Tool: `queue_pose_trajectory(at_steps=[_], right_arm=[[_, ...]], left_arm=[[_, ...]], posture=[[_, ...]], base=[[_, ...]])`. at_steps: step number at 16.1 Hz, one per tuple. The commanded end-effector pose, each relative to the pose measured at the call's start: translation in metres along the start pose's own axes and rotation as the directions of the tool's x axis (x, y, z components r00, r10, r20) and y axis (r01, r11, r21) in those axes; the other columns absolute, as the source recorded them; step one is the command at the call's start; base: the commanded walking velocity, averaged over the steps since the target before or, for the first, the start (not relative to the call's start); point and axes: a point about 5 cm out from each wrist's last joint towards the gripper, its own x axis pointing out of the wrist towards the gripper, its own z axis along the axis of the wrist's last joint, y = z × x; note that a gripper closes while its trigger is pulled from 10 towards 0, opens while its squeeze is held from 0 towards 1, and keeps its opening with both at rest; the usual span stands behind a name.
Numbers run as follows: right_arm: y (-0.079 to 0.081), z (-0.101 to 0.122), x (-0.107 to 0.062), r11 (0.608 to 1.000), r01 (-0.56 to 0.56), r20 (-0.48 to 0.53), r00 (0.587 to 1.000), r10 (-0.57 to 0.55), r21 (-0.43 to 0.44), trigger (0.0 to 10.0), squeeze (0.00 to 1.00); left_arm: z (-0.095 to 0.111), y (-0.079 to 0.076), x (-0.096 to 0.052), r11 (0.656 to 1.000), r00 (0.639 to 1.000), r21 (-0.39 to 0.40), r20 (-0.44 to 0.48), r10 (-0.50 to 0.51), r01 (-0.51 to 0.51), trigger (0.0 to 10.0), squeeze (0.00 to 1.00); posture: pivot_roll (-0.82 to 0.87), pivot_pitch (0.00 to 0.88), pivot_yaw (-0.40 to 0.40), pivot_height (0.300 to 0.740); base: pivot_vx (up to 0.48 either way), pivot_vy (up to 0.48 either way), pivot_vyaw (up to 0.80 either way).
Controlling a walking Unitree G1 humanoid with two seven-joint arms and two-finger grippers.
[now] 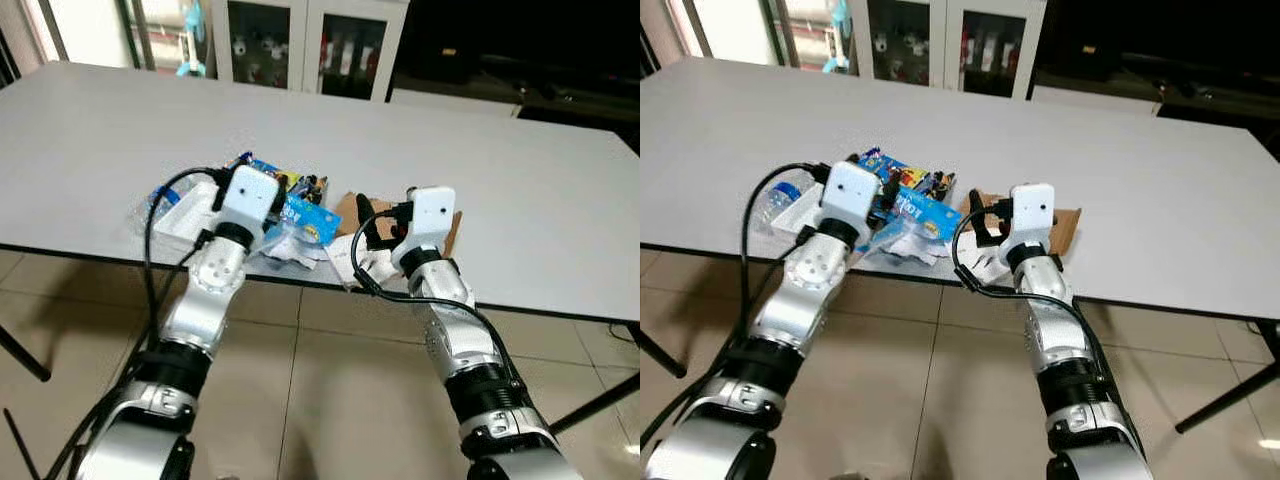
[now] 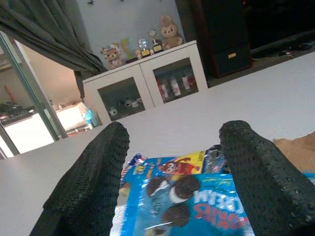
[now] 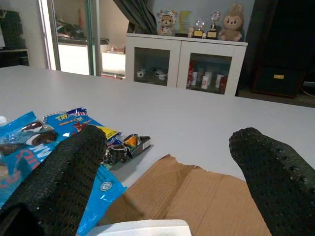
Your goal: Picking trash to rubbish bin
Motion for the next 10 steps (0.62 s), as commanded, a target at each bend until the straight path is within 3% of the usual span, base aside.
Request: queue_pose_trajectory(at_steps=[1, 2, 10], right_arm=[[-0.002, 0.005, 0.001, 1.0, 0.004, 0.011, 1.0, -0.004, 0.004, 10.0, 0.0], [-0.002, 0.005, 0.001, 1.0, 0.004, 0.008, 1.0, -0.004, 0.004, 10.0, 0.0], [0.001, 0.001, -0.001, 1.0, -0.012, -0.006, 1.0, 0.012, 0.01, 10.0, 0.0]], left_arm=[[0.013, 0.003, 0.007, 1.0, 0.999, -0.002, 0.036, -0.015, 0.015, 10.0, 0.61], [0.013, 0.008, 0.007, 0.999, 0.999, 0.026, 0.028, -0.045, 0.044, 10.0, 1.0], [-0.003, 0.033, 0.006, 0.986, 0.995, 0.151, -0.076, -0.063, 0.074, 10.0, 1.0]], posture=[[0.01, 0.024, -0.091, 0.74], [0.02, 0.028, -0.088, 0.74], [0.02, 0.03, -0.082, 0.74]], base=[[0.0, 0.0, 0.0], [0.0, 0.0, 0.0], [0.0, 0.0, 0.0]])
